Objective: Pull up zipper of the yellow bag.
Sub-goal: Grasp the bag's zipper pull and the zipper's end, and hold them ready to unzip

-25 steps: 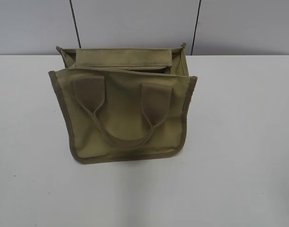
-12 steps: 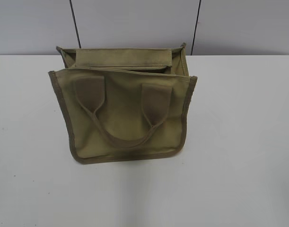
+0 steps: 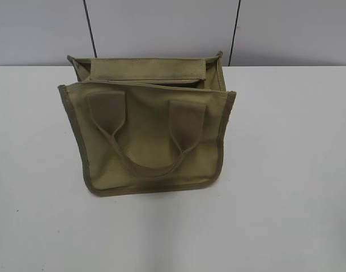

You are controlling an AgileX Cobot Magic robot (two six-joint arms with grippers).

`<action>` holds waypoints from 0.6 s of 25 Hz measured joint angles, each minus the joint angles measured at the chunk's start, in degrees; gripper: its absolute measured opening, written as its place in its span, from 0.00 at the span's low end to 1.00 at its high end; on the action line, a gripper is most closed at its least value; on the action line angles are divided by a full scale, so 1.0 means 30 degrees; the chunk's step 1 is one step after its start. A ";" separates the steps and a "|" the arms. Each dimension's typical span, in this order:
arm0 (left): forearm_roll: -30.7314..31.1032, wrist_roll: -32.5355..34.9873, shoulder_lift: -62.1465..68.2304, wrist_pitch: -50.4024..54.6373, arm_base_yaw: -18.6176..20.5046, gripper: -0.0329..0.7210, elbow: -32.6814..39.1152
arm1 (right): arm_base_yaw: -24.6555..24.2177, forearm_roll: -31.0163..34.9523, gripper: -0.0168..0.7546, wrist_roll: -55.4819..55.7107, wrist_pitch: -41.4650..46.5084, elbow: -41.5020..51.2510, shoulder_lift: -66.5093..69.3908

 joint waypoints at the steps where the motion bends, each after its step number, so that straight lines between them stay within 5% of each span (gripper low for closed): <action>1: 0.0000 0.0000 0.0177 -0.0343 0.0000 0.39 -0.0187 | 0.0000 0.0000 0.78 0.0000 0.0000 0.0000 0.0000; 9: -0.0188 0.0000 0.3687 -0.7802 0.0000 0.62 -0.0985 | 0.0000 0.0000 0.78 0.0000 0.0000 0.0000 0.0000; 15: -0.0559 0.0000 0.8874 -1.6582 0.0000 0.62 -0.0582 | 0.0000 0.0000 0.78 0.0000 0.0000 0.0000 0.0000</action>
